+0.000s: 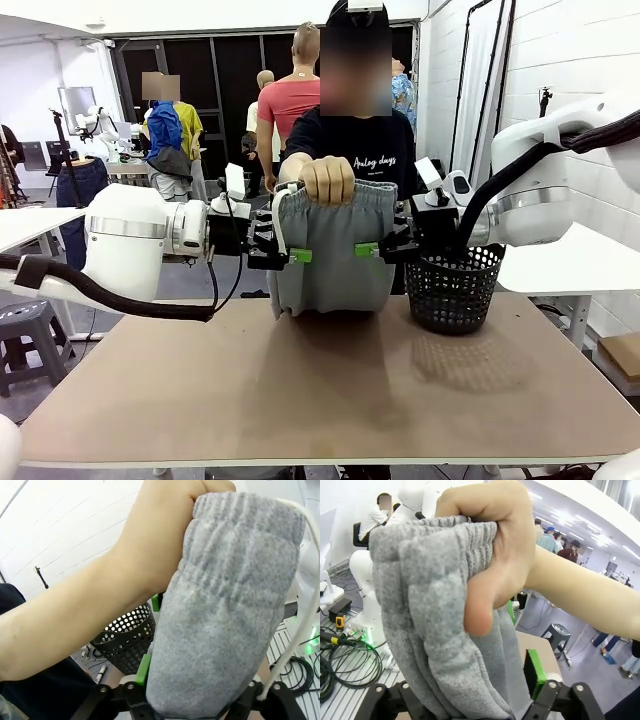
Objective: Fold the training pants.
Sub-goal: Grab both ends of the Training pants handed by a person.
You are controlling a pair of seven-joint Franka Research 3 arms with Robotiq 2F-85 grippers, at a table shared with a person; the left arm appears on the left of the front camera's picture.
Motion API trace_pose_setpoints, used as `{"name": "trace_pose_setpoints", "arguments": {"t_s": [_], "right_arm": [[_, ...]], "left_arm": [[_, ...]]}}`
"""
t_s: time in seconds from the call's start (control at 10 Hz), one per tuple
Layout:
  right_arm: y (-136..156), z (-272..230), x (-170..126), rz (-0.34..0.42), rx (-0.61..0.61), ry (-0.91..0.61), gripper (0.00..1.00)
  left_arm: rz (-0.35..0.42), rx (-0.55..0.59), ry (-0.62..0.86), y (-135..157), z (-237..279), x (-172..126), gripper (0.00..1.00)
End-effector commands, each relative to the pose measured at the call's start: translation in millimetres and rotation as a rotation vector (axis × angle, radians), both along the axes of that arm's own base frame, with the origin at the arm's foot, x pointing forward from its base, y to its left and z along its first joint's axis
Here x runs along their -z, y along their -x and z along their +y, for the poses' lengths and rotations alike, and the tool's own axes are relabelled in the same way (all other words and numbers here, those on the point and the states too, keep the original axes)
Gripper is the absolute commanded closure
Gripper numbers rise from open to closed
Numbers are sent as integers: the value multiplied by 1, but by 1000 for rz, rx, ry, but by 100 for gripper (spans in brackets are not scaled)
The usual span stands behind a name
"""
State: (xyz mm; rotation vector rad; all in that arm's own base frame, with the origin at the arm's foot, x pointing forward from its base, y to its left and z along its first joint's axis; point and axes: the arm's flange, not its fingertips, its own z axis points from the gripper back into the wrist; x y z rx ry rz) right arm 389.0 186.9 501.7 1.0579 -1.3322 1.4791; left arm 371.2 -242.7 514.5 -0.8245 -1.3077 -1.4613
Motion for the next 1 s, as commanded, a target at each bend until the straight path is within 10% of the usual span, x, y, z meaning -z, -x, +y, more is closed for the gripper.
{"name": "trace_pose_setpoints", "arguments": {"t_s": [0.0,0.2,0.9], "right_arm": [[-8,7,0,31,-5,-31,57],[-8,7,0,49,-14,-25,96],[-12,9,0,86,-21,-6,100]], "left_arm": [[-18,10,37,-9,-6,5,79],[-12,3,43,-9,-6,6,100],[0,46,44,-5,-10,5,100]]}}
